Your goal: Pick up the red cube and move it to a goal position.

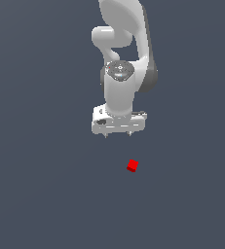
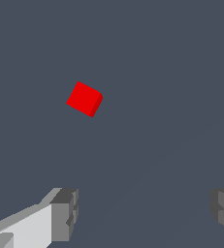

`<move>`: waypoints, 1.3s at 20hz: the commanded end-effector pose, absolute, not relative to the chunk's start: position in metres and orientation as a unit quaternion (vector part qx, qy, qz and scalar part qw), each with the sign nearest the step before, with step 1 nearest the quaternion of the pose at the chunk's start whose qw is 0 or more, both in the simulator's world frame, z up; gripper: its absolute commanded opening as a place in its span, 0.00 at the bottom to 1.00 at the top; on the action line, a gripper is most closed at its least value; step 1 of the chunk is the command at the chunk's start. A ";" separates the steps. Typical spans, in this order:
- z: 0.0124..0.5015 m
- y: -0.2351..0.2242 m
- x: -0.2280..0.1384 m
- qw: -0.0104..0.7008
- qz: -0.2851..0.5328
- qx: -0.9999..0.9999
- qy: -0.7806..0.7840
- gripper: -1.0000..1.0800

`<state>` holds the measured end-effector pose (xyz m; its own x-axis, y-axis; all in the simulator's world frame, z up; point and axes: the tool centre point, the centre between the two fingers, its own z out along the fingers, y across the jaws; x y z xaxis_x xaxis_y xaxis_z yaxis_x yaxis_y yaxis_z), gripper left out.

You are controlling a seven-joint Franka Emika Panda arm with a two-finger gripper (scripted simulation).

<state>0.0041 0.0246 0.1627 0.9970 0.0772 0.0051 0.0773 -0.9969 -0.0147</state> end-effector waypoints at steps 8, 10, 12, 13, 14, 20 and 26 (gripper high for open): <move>0.155 0.029 0.007 0.007 -0.002 -1.000 -0.026 0.96; 0.150 0.033 0.009 0.007 -0.002 -1.000 -0.018 0.96; 0.144 0.036 0.012 0.006 -0.002 -1.000 -0.007 0.96; 0.141 0.039 0.013 0.006 -0.002 -1.000 -0.001 0.96; 0.137 0.041 0.015 0.006 -0.002 -1.000 0.005 0.96; 0.106 0.059 0.030 0.004 -0.002 -0.998 0.057 0.96; 0.069 0.077 0.051 0.002 -0.001 -0.993 0.119 0.96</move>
<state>0.0455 0.0730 0.0785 0.9788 -0.2050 0.0013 -0.2050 -0.9787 -0.0053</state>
